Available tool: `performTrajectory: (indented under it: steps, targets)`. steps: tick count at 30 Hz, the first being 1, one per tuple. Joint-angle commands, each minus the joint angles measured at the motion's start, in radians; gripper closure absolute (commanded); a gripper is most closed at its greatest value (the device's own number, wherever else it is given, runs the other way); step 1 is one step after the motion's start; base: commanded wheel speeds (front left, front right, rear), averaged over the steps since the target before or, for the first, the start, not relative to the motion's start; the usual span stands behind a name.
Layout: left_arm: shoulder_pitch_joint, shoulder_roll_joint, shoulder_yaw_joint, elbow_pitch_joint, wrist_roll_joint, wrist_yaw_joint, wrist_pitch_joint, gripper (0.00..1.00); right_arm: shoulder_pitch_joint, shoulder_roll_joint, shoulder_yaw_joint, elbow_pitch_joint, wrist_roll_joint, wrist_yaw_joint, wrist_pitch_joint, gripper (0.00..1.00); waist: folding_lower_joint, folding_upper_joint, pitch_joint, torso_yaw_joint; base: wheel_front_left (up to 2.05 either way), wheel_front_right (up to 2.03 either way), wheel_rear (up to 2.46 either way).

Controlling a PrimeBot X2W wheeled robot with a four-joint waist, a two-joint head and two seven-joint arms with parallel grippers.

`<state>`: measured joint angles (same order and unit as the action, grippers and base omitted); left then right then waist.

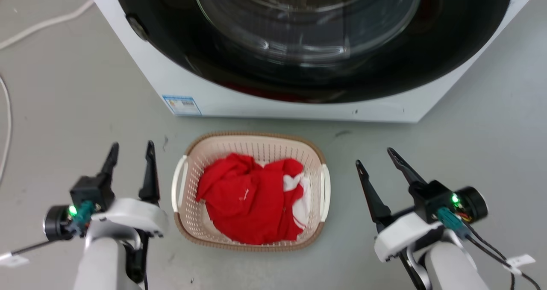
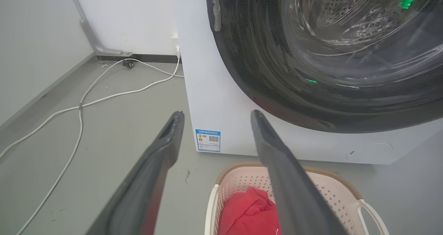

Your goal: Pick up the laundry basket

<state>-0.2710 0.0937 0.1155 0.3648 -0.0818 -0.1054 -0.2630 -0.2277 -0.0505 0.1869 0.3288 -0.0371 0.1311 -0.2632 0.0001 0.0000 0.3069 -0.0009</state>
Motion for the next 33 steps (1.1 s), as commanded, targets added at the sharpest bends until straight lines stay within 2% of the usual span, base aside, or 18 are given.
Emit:
performTrajectory:
  steps: [1,3,8,9,14,22,33]
  targets:
    - [-0.027,0.011,0.009,0.016,0.005,-0.003,-0.003,0.00,-0.028,0.001,0.007,0.018,0.000,-0.001,-0.002,0.00,-0.0001,0.0000,0.059,-0.008,0.00,0.00,0.00]
    - [-0.102,0.045,0.019,0.112,0.005,-0.012,-0.003,0.00,-0.107,0.001,0.044,0.122,-0.004,-0.001,-0.002,0.00,-0.0001,0.0000,0.123,-0.014,0.00,0.00,0.00]
    - [-0.186,0.091,0.009,0.229,0.003,-0.020,-0.003,0.00,-0.198,0.001,0.092,0.249,-0.011,-0.001,-0.002,0.00,-0.0001,0.0000,0.187,-0.021,0.00,0.00,0.00]
    - [-0.238,0.116,-0.007,0.284,0.007,-0.023,-0.003,0.00,-0.253,0.001,0.121,0.321,0.000,-0.001,-0.002,0.00,-0.0001,0.0000,0.224,-0.025,0.00,0.00,0.00]
    - [-0.324,0.149,-0.049,0.396,-0.006,-0.024,-0.003,0.00,-0.344,0.001,0.179,0.437,0.002,-0.001,-0.002,0.00,-0.0001,0.0000,0.288,-0.031,0.00,0.00,0.00]
    - [-0.462,0.200,-0.173,0.558,-0.059,-0.024,-0.003,0.00,-0.455,0.001,0.269,0.564,0.046,-0.001,-0.002,0.00,-0.0001,0.0000,0.376,-0.032,0.00,0.00,0.00]
    - [-0.580,0.232,-0.314,0.714,-0.128,-0.024,-0.003,0.00,-0.549,0.001,0.364,0.654,0.101,-0.001,-0.002,0.00,-0.0001,0.0000,0.457,-0.038,0.00,0.00,0.00]
